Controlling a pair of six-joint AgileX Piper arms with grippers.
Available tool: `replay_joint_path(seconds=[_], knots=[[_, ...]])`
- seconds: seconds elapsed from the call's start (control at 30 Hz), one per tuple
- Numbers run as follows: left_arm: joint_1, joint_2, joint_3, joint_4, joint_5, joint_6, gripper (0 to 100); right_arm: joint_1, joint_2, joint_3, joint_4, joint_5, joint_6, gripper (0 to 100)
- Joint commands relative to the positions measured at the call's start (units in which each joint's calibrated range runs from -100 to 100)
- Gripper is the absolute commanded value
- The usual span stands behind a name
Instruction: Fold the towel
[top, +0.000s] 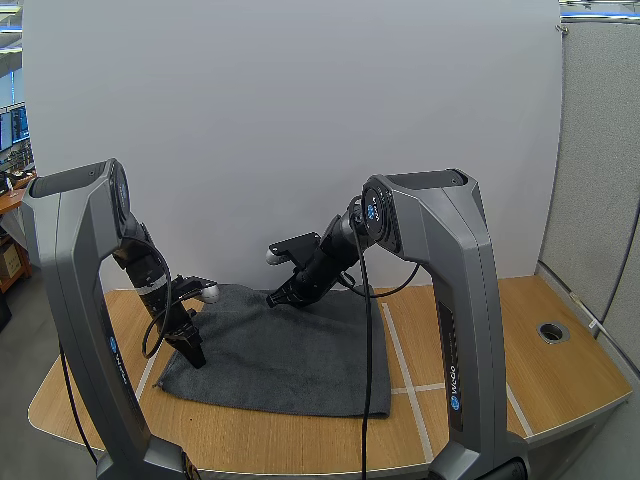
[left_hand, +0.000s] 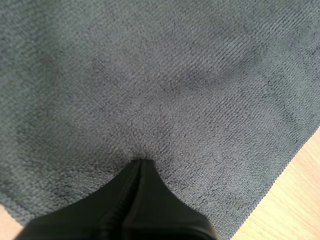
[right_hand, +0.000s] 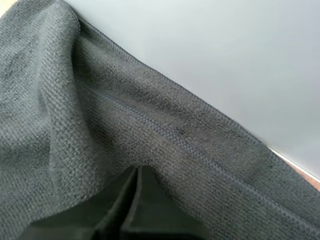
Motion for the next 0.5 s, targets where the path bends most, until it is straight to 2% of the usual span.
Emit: replay_joint_path(seconds=[0.0,0.47], knots=[[-0.20,1.36,0.52,1.19,0.09,0.16,0,-0.38,0.89,0.45,-1.47,-5.82,0.12,0],[-0.20,1.36,0.52,2.26,0.09,-0.51,0,-0.38,0.89,0.45,-2.35,-23.62,-0.16,0]])
